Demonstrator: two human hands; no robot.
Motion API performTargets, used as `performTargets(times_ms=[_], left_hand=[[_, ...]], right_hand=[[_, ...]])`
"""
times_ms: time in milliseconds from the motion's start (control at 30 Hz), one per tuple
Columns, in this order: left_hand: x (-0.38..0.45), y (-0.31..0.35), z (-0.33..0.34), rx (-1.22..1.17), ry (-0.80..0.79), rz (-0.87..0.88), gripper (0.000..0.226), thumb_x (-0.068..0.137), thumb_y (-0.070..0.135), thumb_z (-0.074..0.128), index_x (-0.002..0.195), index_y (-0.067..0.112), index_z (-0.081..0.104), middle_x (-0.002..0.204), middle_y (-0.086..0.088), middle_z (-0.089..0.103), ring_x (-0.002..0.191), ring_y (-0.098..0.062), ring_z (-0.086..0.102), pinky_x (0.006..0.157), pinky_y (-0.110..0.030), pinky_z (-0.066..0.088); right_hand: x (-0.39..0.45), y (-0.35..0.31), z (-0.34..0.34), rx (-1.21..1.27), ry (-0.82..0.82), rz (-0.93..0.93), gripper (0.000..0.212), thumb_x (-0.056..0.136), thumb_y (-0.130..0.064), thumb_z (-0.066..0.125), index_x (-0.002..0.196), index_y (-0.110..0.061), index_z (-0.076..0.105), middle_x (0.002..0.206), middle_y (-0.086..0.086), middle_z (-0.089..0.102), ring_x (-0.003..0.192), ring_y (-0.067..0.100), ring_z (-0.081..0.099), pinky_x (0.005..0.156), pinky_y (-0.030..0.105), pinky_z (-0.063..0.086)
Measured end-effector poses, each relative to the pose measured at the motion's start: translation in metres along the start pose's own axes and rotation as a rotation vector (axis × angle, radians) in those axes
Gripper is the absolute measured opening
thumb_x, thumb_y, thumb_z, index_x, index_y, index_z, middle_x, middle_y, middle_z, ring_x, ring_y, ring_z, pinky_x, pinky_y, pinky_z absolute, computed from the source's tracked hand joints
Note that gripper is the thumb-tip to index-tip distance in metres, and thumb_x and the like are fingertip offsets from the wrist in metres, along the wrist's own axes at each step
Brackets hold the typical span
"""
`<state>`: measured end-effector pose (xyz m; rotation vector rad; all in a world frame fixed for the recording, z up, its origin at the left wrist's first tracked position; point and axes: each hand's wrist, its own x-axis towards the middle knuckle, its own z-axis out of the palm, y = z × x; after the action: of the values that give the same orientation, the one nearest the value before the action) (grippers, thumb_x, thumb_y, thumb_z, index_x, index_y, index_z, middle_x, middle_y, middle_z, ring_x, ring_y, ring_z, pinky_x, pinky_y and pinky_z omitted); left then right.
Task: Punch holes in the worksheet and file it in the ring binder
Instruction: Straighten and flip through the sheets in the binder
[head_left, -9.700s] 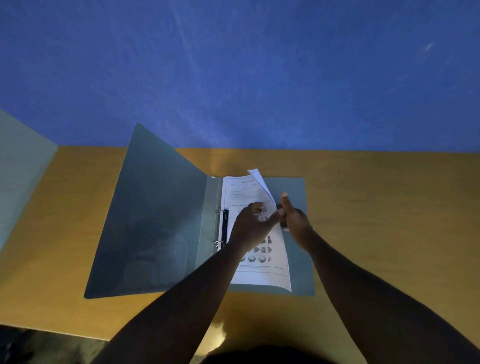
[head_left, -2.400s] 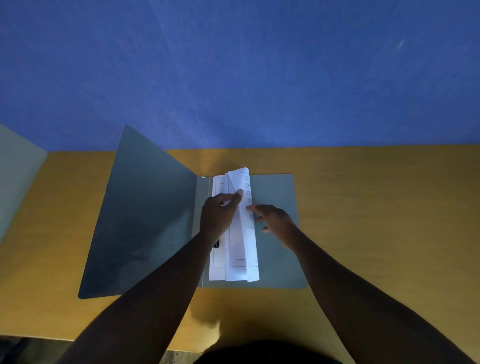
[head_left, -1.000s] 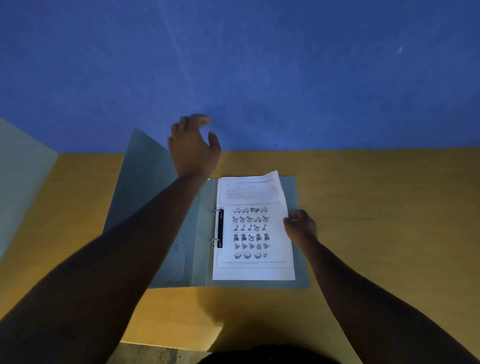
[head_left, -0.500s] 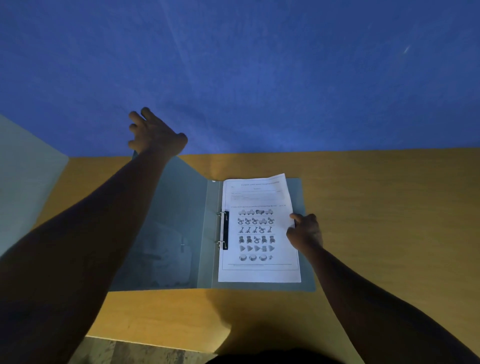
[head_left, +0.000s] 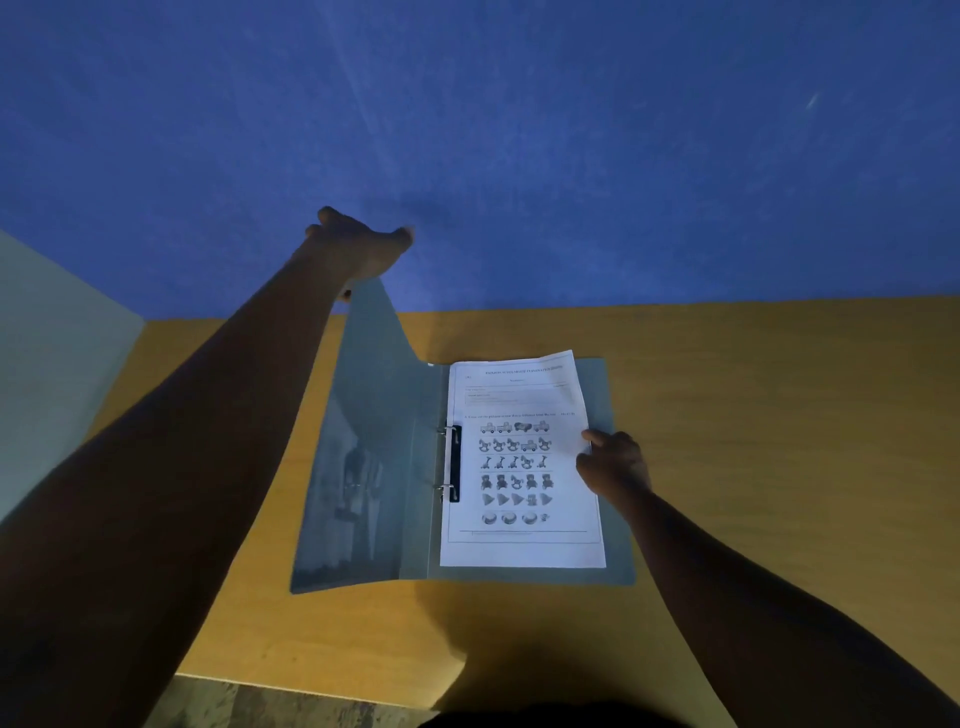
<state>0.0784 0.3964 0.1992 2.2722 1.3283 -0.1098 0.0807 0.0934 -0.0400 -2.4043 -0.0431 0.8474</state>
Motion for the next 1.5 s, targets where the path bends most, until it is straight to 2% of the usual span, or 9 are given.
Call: performTargets(times_ms=[133,267,367,600,733,900,1067,1200,1500], left_hand=[[-0.005,0.012,0.009,-0.248,-0.108,0.015,0.100,0.080,0.076,0.053,0.145,0.004,0.032,0.104,-0.005,0.057,0.077,-0.018,0.065,0.070,-0.033,0.058],[-0.022,0.022,0.027,-0.364,-0.197,0.069,0.061,0.091,0.068,0.046,0.113,0.011,0.049,0.095,-0.003,0.058,0.078,-0.019,0.065,0.059,-0.027,0.053],[-0.031,0.023,0.046,-0.424,-0.241,0.083,0.057,0.093,0.064,0.046,0.114,0.011,0.052,0.107,-0.007,0.060,0.090,-0.020,0.066,0.055,-0.024,0.052],[-0.044,0.023,0.096,-0.357,-0.303,0.128,0.057,0.087,0.071,0.047,0.073,0.016,0.050,0.095,-0.016,0.071,0.082,-0.028,0.073,0.088,-0.042,0.058],[-0.048,0.017,0.123,-0.288,-0.332,0.140,0.068,0.078,0.078,0.047,0.081,0.011,0.061,0.087,-0.016,0.074,0.065,-0.028,0.069,0.083,-0.041,0.058],[-0.060,0.006,0.154,-0.191,-0.409,0.142,0.062,0.085,0.066,0.055,0.103,0.007,0.067,0.082,-0.004,0.064,0.083,-0.022,0.073,0.091,-0.039,0.058],[-0.074,-0.007,0.181,-0.015,-0.482,0.186,0.065,0.078,0.062,0.055,0.090,0.001,0.072,0.078,-0.009,0.069,0.083,-0.026,0.074,0.090,-0.042,0.058],[-0.085,-0.011,0.201,0.105,-0.484,0.234,0.047,0.087,0.050,0.057,0.095,0.007,0.072,0.095,-0.008,0.075,0.079,-0.021,0.074,0.089,-0.036,0.057],[-0.111,-0.014,0.236,0.367,-0.382,0.334,0.058,0.088,0.046,0.054,0.136,0.014,0.054,0.134,-0.007,0.061,0.122,-0.027,0.057,0.097,-0.035,0.048]], right_hand=[[-0.002,0.001,-0.004,-0.036,-0.026,-0.004,0.051,0.079,-0.020,0.049,0.127,-0.027,0.062,0.128,0.009,0.058,0.115,0.027,0.058,0.097,0.028,0.049],[0.001,0.002,-0.005,-0.094,-0.026,-0.021,0.037,0.086,-0.027,0.041,0.112,-0.019,0.066,0.121,0.015,0.063,0.109,0.030,0.058,0.088,0.026,0.045],[0.000,0.000,-0.010,-0.076,-0.037,-0.010,0.035,0.096,-0.022,0.038,0.108,-0.012,0.069,0.118,0.015,0.066,0.107,0.031,0.059,0.085,0.025,0.042],[-0.001,0.009,-0.018,0.283,-0.117,0.104,0.038,0.102,-0.025,0.040,0.127,-0.005,0.059,0.129,0.015,0.061,0.119,0.032,0.058,0.102,0.036,0.047],[-0.006,0.009,-0.020,0.705,-0.142,0.217,0.046,0.103,-0.037,0.040,0.119,0.001,0.061,0.113,0.018,0.067,0.082,0.025,0.066,0.065,0.032,0.053],[-0.008,0.013,-0.032,0.497,-0.114,0.216,0.071,0.100,-0.057,0.026,0.123,0.000,0.061,0.107,0.019,0.065,0.085,0.029,0.064,0.052,0.026,0.043],[-0.003,0.021,-0.034,0.332,-0.013,0.110,0.060,0.102,-0.049,0.030,0.116,-0.002,0.065,0.104,0.017,0.067,0.096,0.033,0.064,0.084,0.043,0.053],[-0.004,0.033,-0.035,0.205,0.017,0.034,0.034,0.094,-0.031,0.055,0.119,-0.010,0.064,0.111,0.010,0.068,0.089,0.023,0.059,0.073,0.028,0.045],[-0.004,0.045,-0.042,-0.002,-0.056,-0.076,0.046,0.081,-0.023,0.059,0.127,-0.020,0.058,0.123,0.005,0.061,0.112,0.023,0.058,0.090,0.032,0.051]])
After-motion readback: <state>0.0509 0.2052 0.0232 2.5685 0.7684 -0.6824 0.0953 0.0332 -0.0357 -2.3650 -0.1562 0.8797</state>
